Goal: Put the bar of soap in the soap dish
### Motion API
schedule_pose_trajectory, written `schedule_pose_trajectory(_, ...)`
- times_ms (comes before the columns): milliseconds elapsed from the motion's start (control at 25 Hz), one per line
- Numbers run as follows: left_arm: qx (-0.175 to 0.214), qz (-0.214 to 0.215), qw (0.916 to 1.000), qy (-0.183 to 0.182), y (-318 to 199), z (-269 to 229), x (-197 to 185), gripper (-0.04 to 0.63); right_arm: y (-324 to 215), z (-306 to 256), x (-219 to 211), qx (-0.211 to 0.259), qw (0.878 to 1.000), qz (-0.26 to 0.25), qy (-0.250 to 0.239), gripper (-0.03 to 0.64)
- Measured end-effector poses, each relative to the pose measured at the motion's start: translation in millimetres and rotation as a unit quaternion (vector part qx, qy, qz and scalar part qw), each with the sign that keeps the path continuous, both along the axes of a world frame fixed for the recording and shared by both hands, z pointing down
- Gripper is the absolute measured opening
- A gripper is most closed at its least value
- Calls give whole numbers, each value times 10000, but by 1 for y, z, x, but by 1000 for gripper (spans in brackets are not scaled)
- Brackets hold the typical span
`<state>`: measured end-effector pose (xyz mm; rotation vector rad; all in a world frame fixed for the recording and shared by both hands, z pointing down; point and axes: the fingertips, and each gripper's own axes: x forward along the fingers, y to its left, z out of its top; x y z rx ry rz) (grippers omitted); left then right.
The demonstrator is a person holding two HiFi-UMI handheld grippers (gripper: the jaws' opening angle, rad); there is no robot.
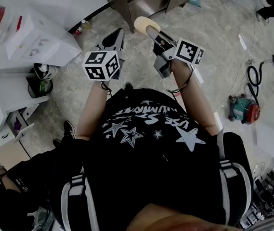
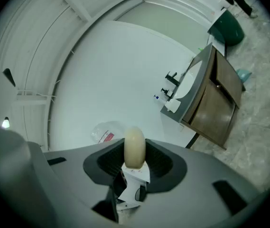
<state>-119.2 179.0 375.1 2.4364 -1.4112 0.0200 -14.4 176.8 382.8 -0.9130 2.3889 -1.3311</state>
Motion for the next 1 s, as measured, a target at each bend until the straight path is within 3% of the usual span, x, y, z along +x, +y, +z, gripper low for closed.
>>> schedule_pose_trajectory(440, -74, 180, 9998, -11, -47, 4, -48, 11, -47, -3, -44, 34, 9996, 279, 45, 129)
schedule_pose_trajectory(720, -133, 244, 9996, -66, -63, 6, -39, 11, -67, -10, -47, 105, 9998, 127, 81, 129)
schedule_pose_trajectory(1000, -186, -91, 9997, -159, -98, 10, -25, 11, -103, 6, -42, -91, 9995, -311, 62, 129)
